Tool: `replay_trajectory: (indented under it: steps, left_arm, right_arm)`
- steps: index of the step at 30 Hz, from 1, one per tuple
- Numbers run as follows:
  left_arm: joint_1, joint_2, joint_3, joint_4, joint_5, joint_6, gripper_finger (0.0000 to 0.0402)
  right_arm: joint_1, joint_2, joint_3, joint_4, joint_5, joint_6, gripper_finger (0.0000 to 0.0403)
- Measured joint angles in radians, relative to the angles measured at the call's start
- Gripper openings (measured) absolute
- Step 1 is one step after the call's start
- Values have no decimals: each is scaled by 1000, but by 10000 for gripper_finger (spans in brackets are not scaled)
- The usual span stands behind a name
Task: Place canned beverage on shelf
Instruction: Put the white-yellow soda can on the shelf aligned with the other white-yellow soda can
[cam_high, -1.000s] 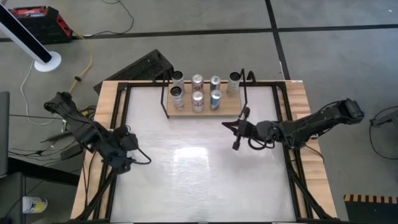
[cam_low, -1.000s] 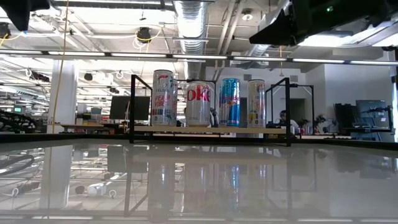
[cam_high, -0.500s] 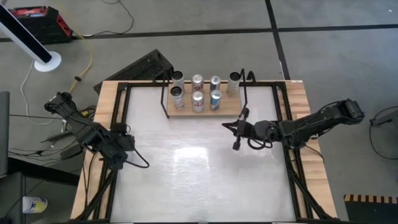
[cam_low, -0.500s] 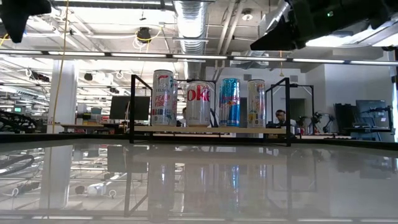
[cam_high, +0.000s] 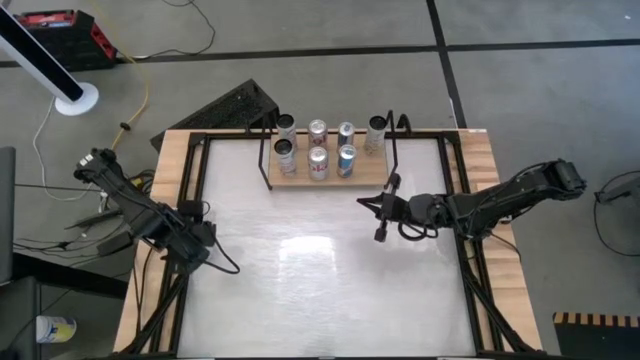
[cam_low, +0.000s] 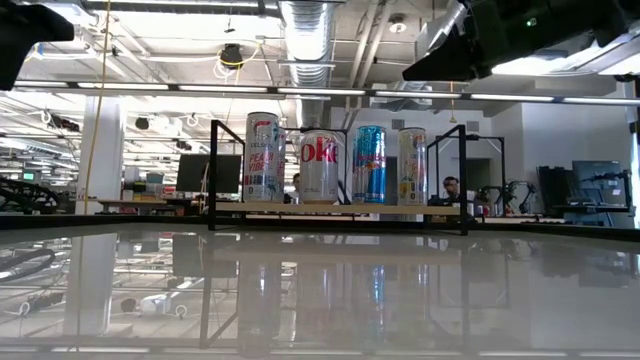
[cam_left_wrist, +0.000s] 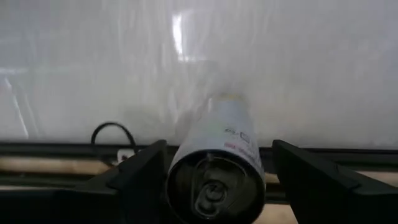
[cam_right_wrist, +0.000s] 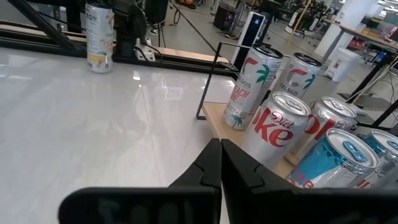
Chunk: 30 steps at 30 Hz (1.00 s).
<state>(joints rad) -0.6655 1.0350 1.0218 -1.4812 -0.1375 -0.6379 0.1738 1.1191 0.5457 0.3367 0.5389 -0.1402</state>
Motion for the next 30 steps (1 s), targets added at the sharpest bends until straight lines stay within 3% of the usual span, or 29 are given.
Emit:
replay_trajectory:
  steps: [18,30]
  left_arm:
    - [0,-1,0,-58,55,-30,274]
    - [0,-4,-76,-37,88,-12,275]
  right_arm:
    - [0,0,0,0,-23,0,28]
    - [0,0,0,0,-23,0,27]
